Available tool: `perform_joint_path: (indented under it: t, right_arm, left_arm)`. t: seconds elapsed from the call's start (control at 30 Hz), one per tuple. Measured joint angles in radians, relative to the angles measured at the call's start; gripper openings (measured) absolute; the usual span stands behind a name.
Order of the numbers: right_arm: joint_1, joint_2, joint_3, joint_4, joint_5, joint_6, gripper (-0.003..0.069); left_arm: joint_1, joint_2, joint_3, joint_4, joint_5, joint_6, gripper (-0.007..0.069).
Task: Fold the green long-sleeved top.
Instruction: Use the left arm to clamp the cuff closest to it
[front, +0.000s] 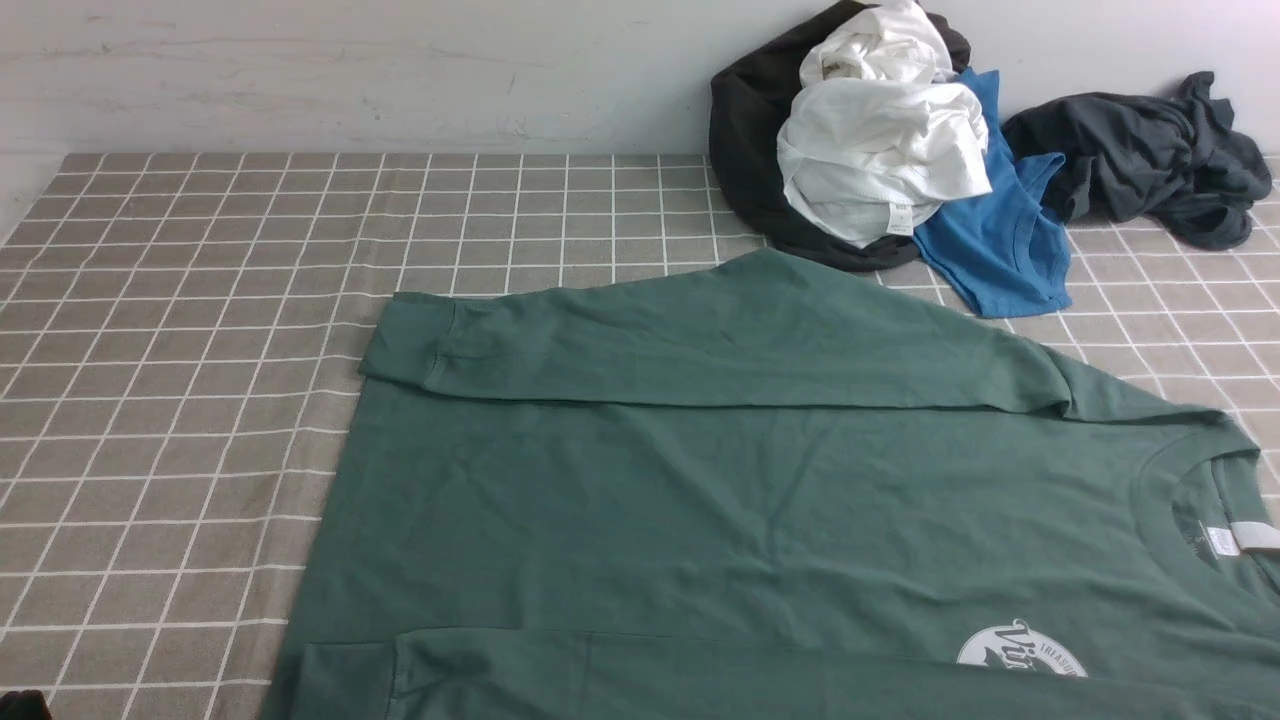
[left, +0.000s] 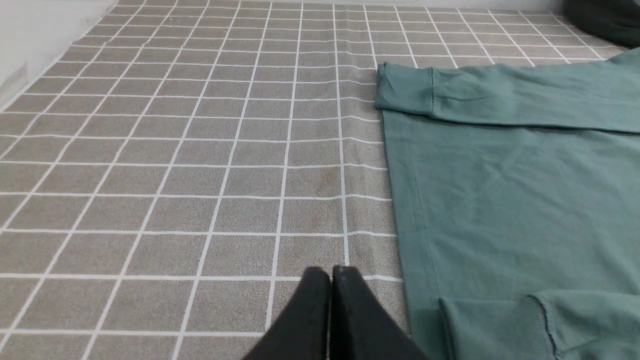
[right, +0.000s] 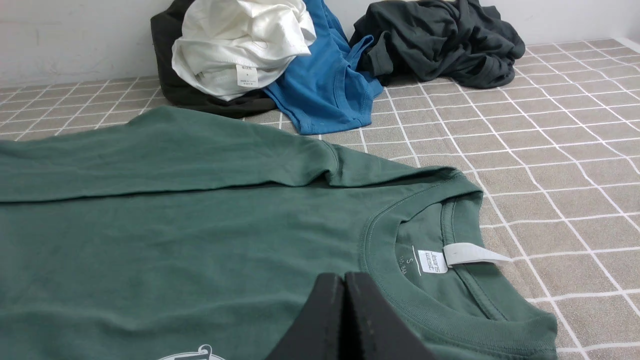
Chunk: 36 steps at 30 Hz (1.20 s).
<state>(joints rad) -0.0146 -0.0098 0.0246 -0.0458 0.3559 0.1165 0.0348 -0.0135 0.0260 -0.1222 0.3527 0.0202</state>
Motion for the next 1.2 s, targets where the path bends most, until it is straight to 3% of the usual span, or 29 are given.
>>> perform_joint_path:
  t: [0.8,1.2]
  right_arm:
    - [0.0,0.0,0.0,0.0,0.0,0.0,-0.0014]
    - [0.0,0.0,0.0,0.0,0.0,-0.007,-0.0014]
  left_arm:
    - [0.0,0.0,0.0,0.01,0.0,0.015,-0.0007]
    - [0.0,0.0,0.0,0.185,0.006,0.068,-0.0007]
